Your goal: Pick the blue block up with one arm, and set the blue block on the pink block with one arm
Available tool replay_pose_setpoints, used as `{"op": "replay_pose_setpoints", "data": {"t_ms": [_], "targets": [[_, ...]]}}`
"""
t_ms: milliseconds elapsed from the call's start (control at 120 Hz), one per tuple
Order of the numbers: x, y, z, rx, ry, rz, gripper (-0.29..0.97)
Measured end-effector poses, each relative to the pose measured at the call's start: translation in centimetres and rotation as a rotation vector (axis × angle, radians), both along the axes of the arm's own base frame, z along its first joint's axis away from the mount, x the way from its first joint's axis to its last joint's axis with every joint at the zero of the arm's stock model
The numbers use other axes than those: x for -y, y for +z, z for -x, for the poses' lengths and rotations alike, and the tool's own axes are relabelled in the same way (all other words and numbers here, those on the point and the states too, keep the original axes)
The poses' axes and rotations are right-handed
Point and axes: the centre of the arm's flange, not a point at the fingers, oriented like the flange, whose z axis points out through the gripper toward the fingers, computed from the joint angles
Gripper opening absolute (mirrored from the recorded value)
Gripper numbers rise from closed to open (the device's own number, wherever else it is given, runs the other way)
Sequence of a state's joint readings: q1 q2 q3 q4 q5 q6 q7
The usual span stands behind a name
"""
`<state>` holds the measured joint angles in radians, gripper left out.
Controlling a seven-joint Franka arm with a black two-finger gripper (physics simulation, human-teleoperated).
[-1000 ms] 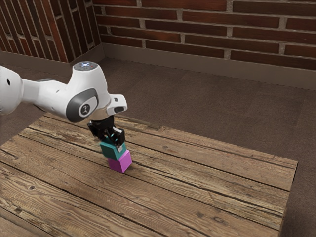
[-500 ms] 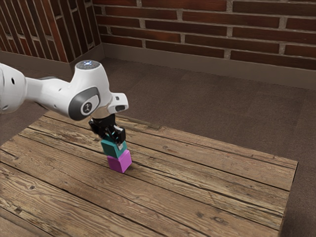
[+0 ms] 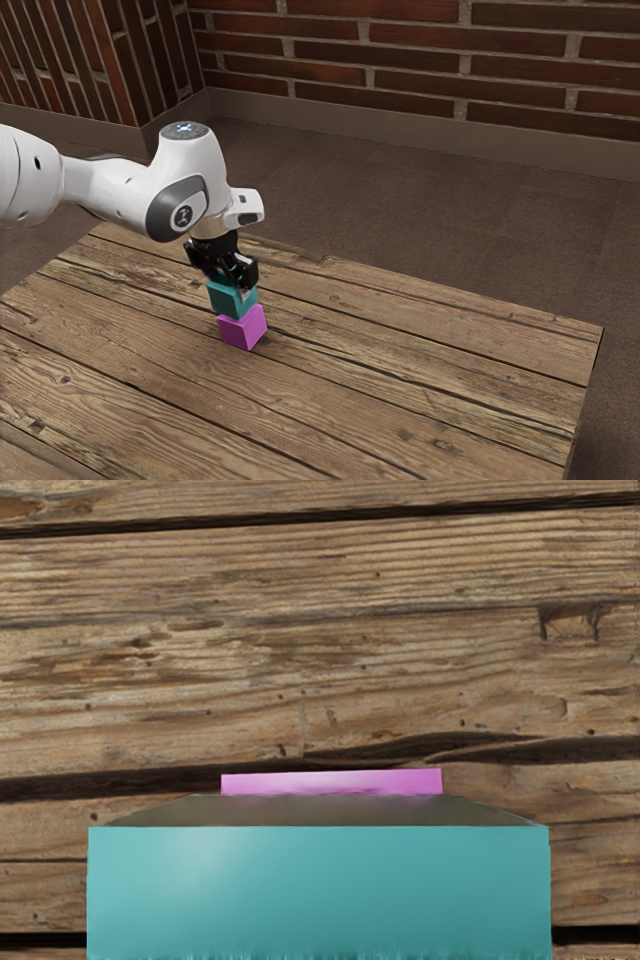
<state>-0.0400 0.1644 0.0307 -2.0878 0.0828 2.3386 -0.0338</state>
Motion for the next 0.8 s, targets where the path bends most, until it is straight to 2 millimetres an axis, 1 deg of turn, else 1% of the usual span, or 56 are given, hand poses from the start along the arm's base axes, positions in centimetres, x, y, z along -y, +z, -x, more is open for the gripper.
{"op": "replay_pose_setpoints", "data": {"t_ms": [117,200,242,267,325,433,483,650,800], "targets": [[0.0,0.0,0.0,-0.002,-0.006,0.007,0.51],[0.0,0.0,0.0,-0.003,-0.011,0.01,0.56],[0.0,0.3,0.0,-0.001,-0.012,0.011,0.58],[0.0,0.9,0.0,0.005,-0.013,0.011,0.59],[-0.1,3.2,0.3,0.027,-0.015,0.011,0.62],[-0.1,8.6,0.9,0.073,-0.017,0.015,0.64],[0.0,9.8,1.2,0.07,-0.018,0.016,0.65],[0.0,10.2,1.7,0.028,-0.022,0.018,0.67],[0.1,9.5,1.7,-0.007,-0.022,0.022,0.67]]}}
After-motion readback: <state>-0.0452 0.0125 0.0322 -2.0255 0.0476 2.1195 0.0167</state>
